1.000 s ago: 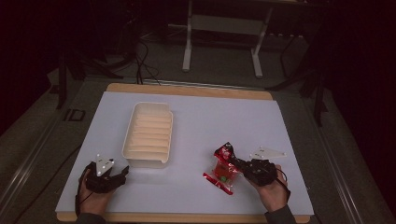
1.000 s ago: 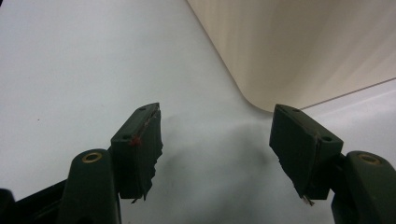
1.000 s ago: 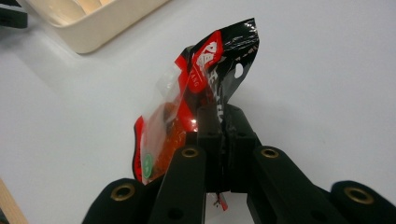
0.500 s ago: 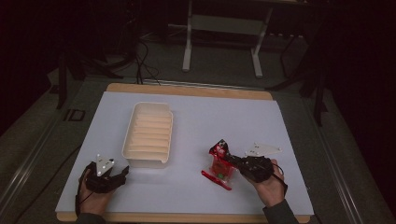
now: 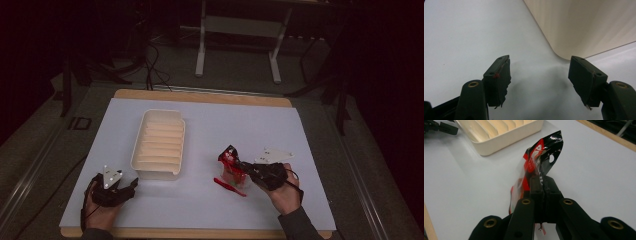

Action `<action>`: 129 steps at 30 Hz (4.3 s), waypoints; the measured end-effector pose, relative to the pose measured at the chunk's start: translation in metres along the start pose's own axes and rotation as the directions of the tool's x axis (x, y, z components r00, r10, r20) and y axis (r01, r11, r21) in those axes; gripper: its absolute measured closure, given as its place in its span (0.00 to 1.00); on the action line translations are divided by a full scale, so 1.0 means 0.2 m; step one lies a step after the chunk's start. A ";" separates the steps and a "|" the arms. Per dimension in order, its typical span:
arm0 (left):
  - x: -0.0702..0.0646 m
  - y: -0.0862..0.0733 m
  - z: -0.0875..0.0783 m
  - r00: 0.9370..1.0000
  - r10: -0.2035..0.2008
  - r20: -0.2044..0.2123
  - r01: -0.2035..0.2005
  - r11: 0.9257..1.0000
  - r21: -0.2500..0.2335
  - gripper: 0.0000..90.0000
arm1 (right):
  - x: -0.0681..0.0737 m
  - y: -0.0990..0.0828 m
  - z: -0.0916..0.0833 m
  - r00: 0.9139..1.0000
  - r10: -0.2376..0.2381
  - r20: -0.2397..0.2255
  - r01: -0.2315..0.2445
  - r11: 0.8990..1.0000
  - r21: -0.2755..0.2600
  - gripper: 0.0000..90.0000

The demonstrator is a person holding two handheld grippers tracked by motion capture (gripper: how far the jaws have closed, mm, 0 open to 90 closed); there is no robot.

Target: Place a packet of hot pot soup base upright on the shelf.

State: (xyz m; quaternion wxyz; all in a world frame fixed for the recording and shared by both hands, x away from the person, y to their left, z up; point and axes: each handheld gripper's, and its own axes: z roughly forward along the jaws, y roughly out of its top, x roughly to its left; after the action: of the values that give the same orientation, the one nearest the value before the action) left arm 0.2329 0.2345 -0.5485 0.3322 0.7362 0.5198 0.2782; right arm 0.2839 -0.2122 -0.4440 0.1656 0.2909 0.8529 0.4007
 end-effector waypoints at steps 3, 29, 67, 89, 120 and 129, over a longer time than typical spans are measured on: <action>0.00 0.00 0.00 1.000 -0.001 0.000 0.001 1.000 0.000 0.38 | 0.00 0.02 0.01 1.000 -0.015 -0.008 0.015 1.000 -0.004 0.97; 0.00 0.00 0.00 1.000 -0.002 0.002 0.002 1.000 0.001 0.38 | 0.00 0.14 0.07 0.990 -0.125 -0.059 0.123 0.991 -0.048 0.97; 0.00 0.00 0.00 1.000 -0.002 0.002 0.002 1.000 0.000 0.38 | 0.02 0.29 0.16 0.976 -0.182 -0.123 0.164 0.977 -0.138 0.97; 0.00 0.00 0.00 1.000 0.001 0.003 -0.001 1.000 -0.001 0.38 | 0.06 0.38 0.23 0.966 -0.206 -0.156 0.179 0.969 -0.167 0.97; 0.00 0.00 0.00 1.000 0.001 0.003 -0.001 1.000 -0.002 0.38 | 0.11 0.55 0.38 0.951 -0.243 -0.193 0.201 0.956 -0.211 0.97; 0.00 0.00 0.00 1.000 0.005 0.002 -0.005 1.000 -0.002 0.38 | 0.15 0.59 0.45 0.943 -0.248 -0.220 0.201 0.956 -0.215 0.97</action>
State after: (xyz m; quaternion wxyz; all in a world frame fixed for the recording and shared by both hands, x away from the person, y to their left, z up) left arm 0.2330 0.2346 -0.5484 0.3329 0.7374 0.5174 0.2790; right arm 0.3490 -0.0803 -0.4105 0.1307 0.1229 0.8524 0.4912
